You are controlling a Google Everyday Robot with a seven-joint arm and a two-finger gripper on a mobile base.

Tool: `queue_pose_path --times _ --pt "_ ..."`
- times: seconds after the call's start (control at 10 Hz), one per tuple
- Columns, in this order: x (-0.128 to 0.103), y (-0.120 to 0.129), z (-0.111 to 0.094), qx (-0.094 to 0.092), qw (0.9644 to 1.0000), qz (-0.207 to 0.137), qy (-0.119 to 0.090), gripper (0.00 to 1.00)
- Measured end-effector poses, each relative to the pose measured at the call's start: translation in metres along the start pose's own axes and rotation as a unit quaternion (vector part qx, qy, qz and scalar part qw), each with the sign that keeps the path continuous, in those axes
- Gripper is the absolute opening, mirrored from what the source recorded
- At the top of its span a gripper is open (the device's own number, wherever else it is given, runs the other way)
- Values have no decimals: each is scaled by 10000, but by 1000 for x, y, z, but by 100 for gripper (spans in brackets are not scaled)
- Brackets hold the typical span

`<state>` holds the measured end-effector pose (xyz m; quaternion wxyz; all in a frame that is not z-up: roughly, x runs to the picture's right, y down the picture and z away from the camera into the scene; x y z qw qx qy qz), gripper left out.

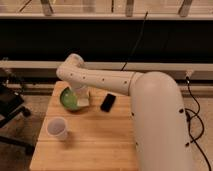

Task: Place the white sponge in the ceramic bowl

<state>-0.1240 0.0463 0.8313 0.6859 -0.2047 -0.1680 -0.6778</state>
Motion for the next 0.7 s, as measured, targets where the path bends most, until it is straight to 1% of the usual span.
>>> queue_pose_path --times 0.2,0.4,0.7 --pt "1 0 1 6 10000 -22 -8 0" --pt "8 -11 5 48 10000 -82 -13 0" --pt "24 -19 11 74 9999 -114 29 0"
